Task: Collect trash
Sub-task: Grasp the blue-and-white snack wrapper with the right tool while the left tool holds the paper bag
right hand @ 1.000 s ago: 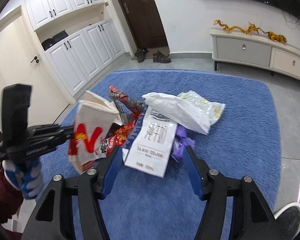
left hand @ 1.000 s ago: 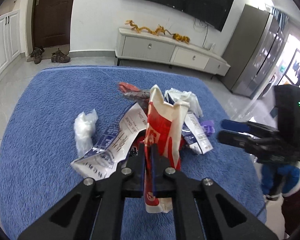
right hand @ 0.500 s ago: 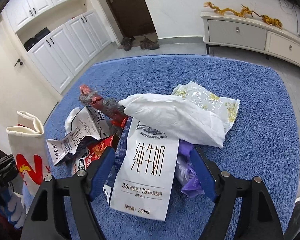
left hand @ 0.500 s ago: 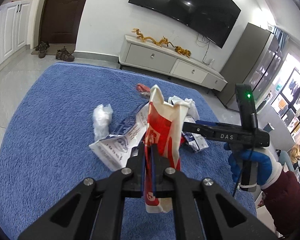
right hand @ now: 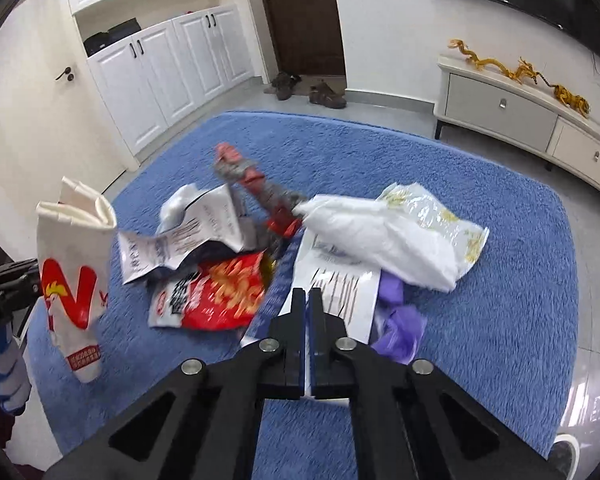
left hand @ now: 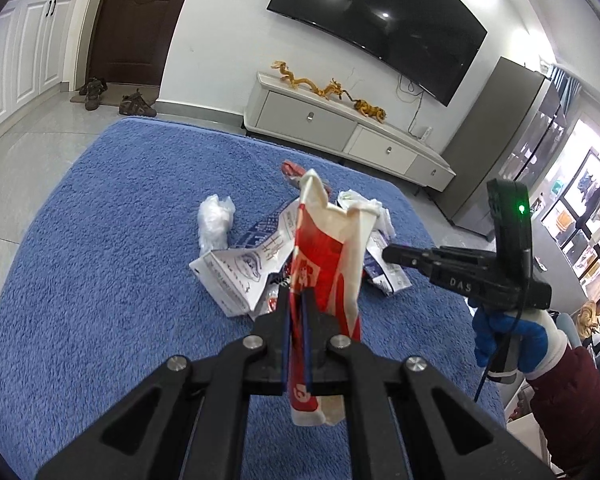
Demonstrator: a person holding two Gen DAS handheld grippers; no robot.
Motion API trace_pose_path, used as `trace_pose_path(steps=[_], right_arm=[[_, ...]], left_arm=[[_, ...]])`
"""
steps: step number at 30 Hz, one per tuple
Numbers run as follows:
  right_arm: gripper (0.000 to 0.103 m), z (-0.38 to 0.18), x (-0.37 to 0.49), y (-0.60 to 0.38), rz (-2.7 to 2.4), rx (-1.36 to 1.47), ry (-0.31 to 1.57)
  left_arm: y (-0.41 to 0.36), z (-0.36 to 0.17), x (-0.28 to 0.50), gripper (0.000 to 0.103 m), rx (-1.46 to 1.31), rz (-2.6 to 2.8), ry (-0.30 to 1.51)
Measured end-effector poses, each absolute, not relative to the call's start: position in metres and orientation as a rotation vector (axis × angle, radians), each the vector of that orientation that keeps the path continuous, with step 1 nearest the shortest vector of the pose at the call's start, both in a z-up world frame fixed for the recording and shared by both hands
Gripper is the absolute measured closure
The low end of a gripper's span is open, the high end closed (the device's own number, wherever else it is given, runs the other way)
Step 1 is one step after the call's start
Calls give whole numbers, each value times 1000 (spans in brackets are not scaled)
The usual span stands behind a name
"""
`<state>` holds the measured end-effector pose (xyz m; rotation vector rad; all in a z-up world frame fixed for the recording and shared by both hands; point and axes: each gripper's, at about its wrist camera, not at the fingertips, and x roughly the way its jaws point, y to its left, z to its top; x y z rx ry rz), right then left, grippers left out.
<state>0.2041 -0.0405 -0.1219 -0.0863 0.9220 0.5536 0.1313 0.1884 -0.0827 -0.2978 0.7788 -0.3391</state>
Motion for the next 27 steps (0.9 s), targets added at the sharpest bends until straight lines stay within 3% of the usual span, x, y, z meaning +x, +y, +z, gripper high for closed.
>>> trace_pose_path(steps=[2, 3, 7, 18, 23, 27], right_arm=[[72, -122, 195, -44, 546, -86, 920], [52, -121, 188, -46, 545, -86, 915], [44, -124, 165, -50, 534, -131, 893], [45, -139, 147, 5, 372, -536, 738], [56, -148, 155, 8, 304, -577, 711], [78, -128, 152, -9, 388, -447, 708]], left_arm=[[190, -82, 126, 99, -300, -340, 775], [191, -82, 123, 99, -302, -340, 774], [192, -83, 115, 99, -306, -342, 774], [197, -85, 103, 99, -308, -330, 784], [200, -87, 98, 99, -312, -321, 791], [199, -89, 97, 99, -314, -323, 796]])
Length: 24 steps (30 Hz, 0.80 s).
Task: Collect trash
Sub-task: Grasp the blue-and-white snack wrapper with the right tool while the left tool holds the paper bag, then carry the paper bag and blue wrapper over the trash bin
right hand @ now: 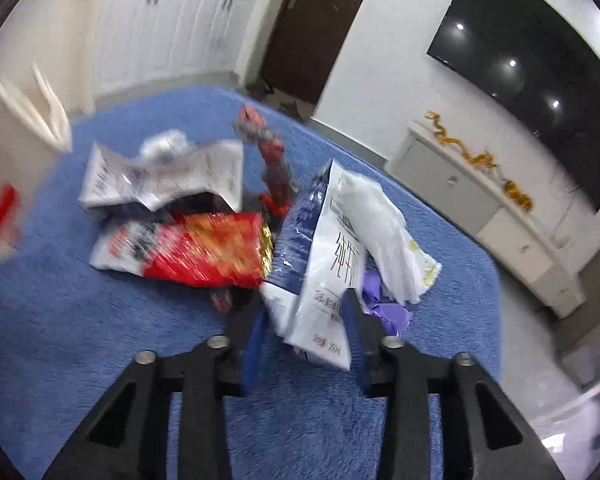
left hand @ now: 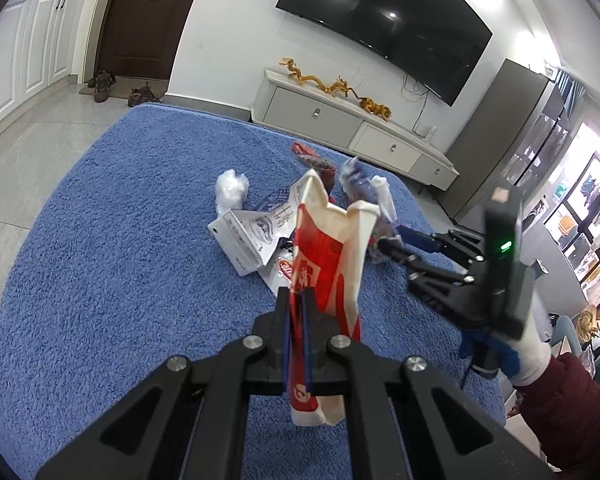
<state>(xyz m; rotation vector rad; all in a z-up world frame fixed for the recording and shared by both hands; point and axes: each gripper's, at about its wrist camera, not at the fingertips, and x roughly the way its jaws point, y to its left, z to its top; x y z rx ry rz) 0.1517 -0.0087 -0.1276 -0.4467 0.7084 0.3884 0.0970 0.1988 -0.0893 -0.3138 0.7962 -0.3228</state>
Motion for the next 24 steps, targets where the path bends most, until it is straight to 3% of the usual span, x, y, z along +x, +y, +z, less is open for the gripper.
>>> trace_pose_path(steps=[4, 24], right_arm=[[85, -118, 153, -23, 448, -307, 758], [87, -97, 89, -113, 605, 13, 783]], left_arm=[[193, -87, 98, 99, -314, -335, 794], [153, -76, 89, 99, -286, -392, 790]])
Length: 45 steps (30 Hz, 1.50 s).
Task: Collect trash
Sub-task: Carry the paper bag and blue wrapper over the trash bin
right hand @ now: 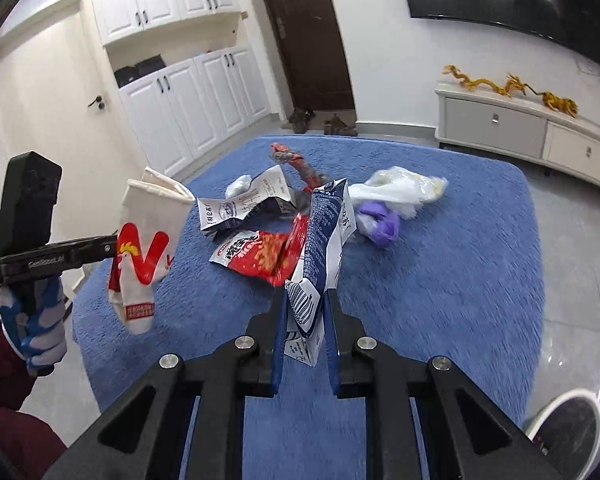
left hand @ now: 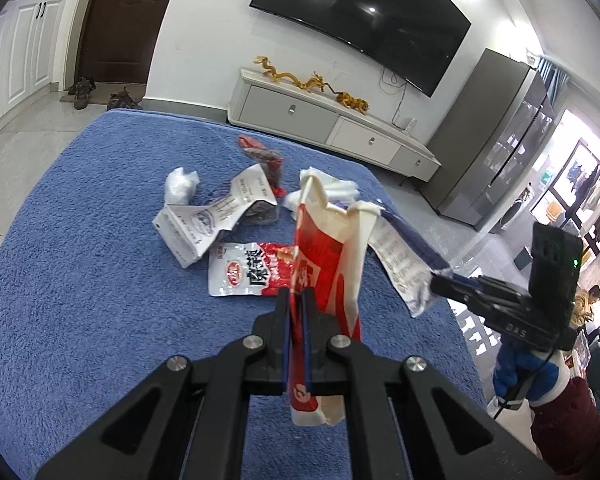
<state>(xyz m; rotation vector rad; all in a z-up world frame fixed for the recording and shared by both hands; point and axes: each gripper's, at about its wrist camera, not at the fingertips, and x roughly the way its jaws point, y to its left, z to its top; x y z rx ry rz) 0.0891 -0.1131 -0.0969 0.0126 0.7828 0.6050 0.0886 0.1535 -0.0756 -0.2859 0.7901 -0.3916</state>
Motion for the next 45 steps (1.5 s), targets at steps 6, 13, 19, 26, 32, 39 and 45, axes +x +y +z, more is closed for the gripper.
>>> trace_pose_path(steps=[6, 13, 19, 26, 32, 39, 45], right_arm=[[87, -96, 62, -153, 537, 83, 755], [87, -95, 38, -198, 456, 159, 723], [87, -98, 21, -217, 413, 201, 706], [86, -100, 2, -246, 337, 264, 675], [87, -100, -18, -293, 226, 318, 647], [86, -115, -41, -363, 49, 385, 639], [86, -152, -50, -423, -97, 463, 676]], left_arm=[[133, -72, 88, 99, -272, -429, 798], [110, -66, 87, 99, -240, -470, 791], [92, -66, 87, 99, -215, -498, 803], [56, -67, 94, 99, -170, -567, 825], [2, -64, 108, 99, -128, -653, 844], [-99, -61, 129, 99, -48, -779, 881], [-198, -69, 146, 99, 46, -861, 919]])
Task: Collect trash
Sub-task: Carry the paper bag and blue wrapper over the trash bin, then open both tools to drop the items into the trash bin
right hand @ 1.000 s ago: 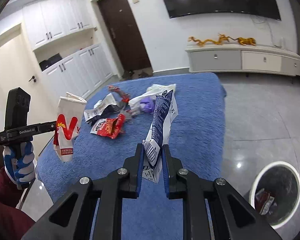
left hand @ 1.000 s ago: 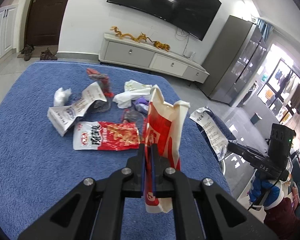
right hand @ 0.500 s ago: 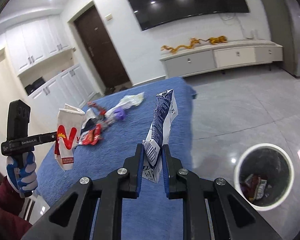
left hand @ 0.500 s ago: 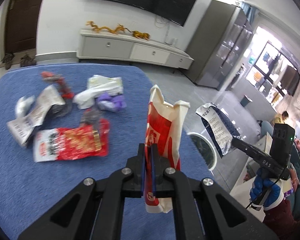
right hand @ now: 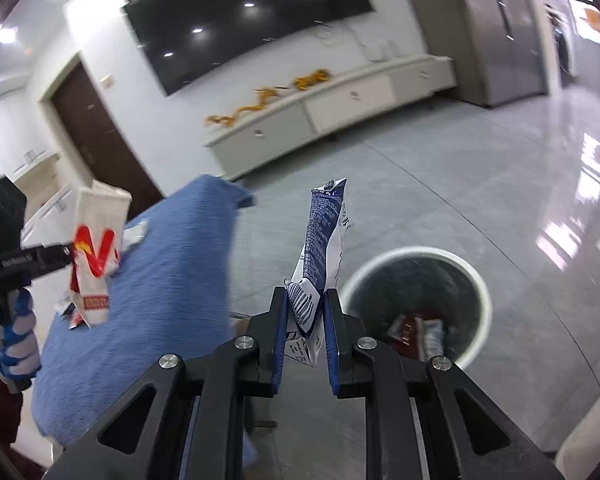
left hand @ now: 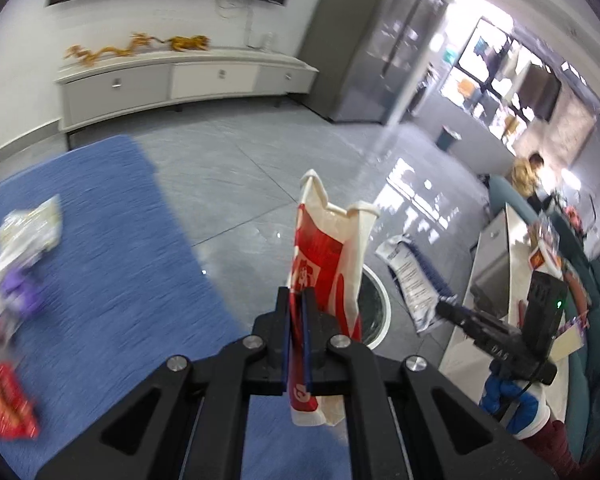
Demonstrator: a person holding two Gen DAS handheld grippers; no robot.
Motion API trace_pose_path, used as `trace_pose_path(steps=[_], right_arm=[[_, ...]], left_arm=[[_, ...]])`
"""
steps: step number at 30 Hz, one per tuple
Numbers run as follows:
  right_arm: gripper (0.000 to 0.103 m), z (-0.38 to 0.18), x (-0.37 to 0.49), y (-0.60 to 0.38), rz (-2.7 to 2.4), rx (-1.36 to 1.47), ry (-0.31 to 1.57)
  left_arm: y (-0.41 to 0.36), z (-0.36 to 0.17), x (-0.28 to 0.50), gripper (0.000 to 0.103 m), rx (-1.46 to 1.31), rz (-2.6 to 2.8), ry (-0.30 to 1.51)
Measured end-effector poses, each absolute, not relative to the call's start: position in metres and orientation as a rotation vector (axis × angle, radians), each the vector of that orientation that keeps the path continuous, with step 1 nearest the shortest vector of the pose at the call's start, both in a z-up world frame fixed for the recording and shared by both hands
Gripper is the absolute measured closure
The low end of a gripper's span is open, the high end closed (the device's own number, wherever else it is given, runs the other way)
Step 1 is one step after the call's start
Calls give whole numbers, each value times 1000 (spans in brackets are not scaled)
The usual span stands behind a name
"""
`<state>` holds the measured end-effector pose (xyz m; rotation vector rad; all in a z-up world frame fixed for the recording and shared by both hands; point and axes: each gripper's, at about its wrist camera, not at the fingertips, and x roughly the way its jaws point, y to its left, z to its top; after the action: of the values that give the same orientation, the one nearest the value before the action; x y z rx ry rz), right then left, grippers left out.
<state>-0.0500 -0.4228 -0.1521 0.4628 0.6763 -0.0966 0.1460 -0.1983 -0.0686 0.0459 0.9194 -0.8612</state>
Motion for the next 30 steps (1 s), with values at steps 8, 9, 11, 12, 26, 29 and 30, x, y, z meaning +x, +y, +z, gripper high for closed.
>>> trace_pose_path(steps=[8, 9, 11, 12, 26, 29, 30], right_arm=[[86, -205, -35, -476, -212, 549, 767], [86, -212, -32, -480, -223, 560, 781], [86, -225, -25, -489, -238, 583, 808], [86, -230, -22, -492, -249, 586, 820], [60, -263, 5, -518, -342, 605, 874], [60, -263, 2, -518, -344, 595, 872], [60, -261, 1, -517, -344, 585, 872]], left_arm=[[-318, -114, 164, 98, 155, -904, 1024], [-331, -121, 167, 98, 158, -906, 1045], [-350, -131, 174, 98, 168, -896, 1062], [-360, -137, 178, 98, 171, -892, 1073], [-418, -186, 203, 90, 145, -889, 1164], [-416, -182, 201, 78, 133, -908, 1150], [-414, -179, 200, 74, 128, -911, 1145]])
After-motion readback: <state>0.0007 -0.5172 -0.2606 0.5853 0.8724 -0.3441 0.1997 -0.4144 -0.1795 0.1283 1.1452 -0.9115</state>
